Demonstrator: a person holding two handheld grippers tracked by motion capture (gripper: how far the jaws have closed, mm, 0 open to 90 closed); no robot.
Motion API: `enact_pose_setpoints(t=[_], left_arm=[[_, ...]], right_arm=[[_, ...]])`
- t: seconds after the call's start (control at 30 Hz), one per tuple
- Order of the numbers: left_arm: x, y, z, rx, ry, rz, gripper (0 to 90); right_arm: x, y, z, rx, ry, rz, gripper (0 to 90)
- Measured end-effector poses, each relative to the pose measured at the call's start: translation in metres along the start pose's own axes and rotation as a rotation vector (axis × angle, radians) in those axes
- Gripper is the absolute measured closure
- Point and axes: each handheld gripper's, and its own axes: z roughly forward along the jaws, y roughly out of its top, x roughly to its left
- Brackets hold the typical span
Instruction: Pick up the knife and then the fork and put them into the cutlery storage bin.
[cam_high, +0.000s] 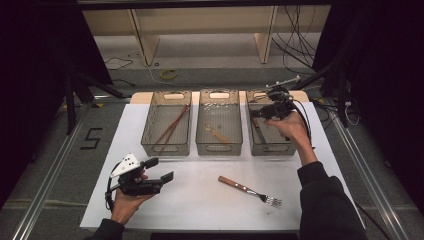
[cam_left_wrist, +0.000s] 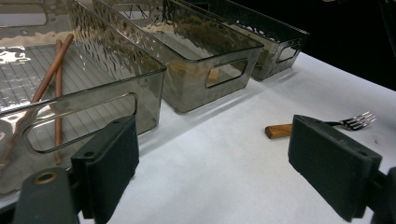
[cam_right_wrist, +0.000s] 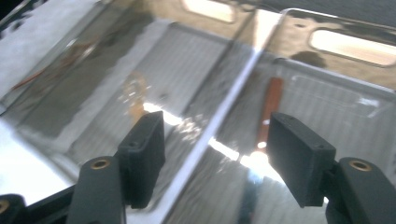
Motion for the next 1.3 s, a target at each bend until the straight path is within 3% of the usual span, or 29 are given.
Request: enact_pose_setpoints(t=[0.07, 0.3, 0.43, 0.67, 1.3], left_arm=[[0.000, 0.000, 0.000, 0.001, 0.000, 0.000, 15.8], [0.000, 0.000, 0.000, 0.003, 0.000, 0.001, 15.8], [0.000, 0.000, 0.000, 0.001, 0.001, 0.000, 15.9], [0.000, 0.000, 0.000, 0.001, 0.001, 0.000, 15.8], [0.000, 0.000, 0.000, 0.006, 0.001, 0.005, 15.8]], right_arm=[[0.014, -0.006, -0.008, -0.009, 0.051, -0.048, 36.3], [0.039, -0.019, -0.019, -0.019, 0.119, -0.130, 35.6], [0.056, -0.031, -0.021, 0.003, 0.169, -0.180, 35.5], [0.073, -0.049, -0.021, 0.047, 0.223, -0.244, 35.3], [0.097, -0.078, -0.014, 0.148, 0.256, -0.352, 35.1]])
